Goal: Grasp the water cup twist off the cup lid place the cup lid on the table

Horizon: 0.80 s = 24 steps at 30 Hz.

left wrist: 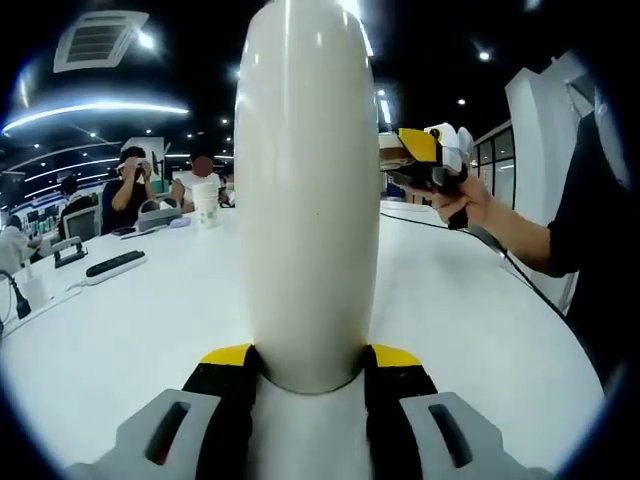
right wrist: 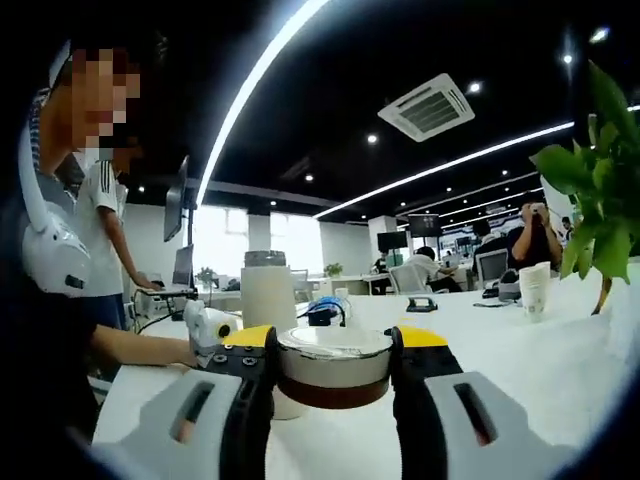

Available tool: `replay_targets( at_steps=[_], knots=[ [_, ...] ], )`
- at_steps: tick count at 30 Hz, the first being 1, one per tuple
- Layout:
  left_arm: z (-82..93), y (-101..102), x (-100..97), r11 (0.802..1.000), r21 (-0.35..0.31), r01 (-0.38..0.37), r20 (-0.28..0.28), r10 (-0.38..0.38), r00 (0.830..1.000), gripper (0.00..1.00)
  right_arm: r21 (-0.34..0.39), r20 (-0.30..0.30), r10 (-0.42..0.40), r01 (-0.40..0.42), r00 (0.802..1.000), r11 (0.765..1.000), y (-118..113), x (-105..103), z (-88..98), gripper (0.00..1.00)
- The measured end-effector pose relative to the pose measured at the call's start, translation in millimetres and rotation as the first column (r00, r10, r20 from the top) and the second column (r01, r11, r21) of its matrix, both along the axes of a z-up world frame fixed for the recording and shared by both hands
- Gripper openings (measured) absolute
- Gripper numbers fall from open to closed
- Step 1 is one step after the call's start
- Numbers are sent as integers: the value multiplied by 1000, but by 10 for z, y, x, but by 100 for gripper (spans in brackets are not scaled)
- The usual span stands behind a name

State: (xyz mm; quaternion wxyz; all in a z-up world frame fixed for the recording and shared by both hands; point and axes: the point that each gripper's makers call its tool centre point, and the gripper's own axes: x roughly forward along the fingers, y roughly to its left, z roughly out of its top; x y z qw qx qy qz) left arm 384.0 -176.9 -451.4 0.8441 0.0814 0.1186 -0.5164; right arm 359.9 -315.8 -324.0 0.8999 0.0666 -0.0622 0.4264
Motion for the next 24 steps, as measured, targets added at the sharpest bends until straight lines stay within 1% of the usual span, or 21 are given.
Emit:
replay_targets(
  at_steps=[2, 6, 9, 12, 14, 16, 17, 19, 21, 24],
  knots=[
    [0, 1, -1, 1000, 0, -2, 1, 2, 1000, 44, -8, -2, 5, -5, 1000, 1000, -20, -30, -45, 47],
    [1, 2, -1, 1000, -1, -3, 1, 3, 1000, 44, 0, -16, 14, -14, 1000, 1000, -40, -60, -112, 47],
    [2, 4, -2, 1000, -1, -6, 1, 6, 1000, 44, -33, -30, 30, -31, 999, 999, -15, -111, -225, 47],
    [4, 6, -1, 1000, -1, -7, 2, 7, 1000, 44, -45, -52, 52, -55, 997, 998, 16, -162, -317, 47],
    [3, 8, -1, 1000, -1, -8, 2, 8, 1000, 44, -68, -65, 64, -68, 996, 995, 42, -189, -390, 47],
    [3, 9, -1, 1000, -1, -10, 2, 10, 1000, 44, -106, -91, 83, -92, 992, 990, 73, -216, -510, 47],
    [2, 10, -1, 1000, -2, -10, 2, 10, 1000, 44, -118, -94, 80, -91, 992, 989, 77, -213, -541, 47],
    [3, 8, -5, 1000, -1, -11, 1, 11, 1000, 44, -126, -138, 77, -95, 987, 987, 85, -200, -652, 47],
    [4, 7, -7, 1000, -2, -12, 1, 12, 1000, 44, -132, -163, 85, -107, 983, 985, 99, -202, -740, 47],
    [4, 8, -8, 1000, -2, -13, 2, 13, 1000, 44, -164, -203, 70, -104, 977, 981, 96, -182, -886, 47]
  ],
)
